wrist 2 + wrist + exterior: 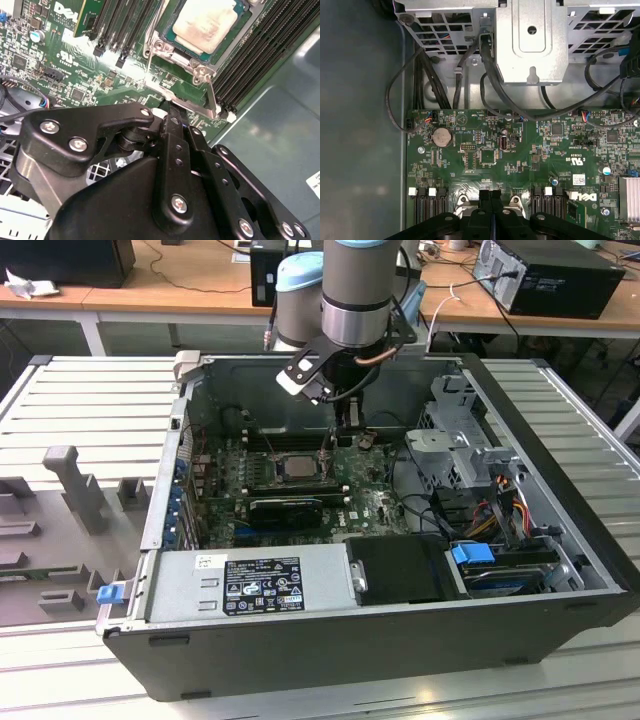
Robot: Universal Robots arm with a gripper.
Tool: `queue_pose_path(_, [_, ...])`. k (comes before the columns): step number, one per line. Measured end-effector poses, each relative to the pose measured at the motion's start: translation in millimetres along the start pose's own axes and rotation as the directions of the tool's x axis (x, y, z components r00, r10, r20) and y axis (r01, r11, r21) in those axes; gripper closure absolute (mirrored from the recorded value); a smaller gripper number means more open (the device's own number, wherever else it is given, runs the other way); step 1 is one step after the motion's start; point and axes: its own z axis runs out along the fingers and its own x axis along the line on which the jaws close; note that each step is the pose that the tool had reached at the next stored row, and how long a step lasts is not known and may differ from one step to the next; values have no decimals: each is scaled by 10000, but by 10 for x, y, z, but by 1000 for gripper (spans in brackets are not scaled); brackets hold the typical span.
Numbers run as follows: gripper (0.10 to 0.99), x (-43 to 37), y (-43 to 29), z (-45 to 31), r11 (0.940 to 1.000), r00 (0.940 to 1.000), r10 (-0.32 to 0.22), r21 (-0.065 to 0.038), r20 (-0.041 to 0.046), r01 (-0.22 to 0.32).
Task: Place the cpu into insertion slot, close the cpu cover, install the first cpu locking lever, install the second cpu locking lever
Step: 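Close the cpu cover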
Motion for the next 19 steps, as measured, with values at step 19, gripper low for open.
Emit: queue_pose_path(19, [980, -1, -99, -5, 10000, 10000, -1, 0, 0, 1])
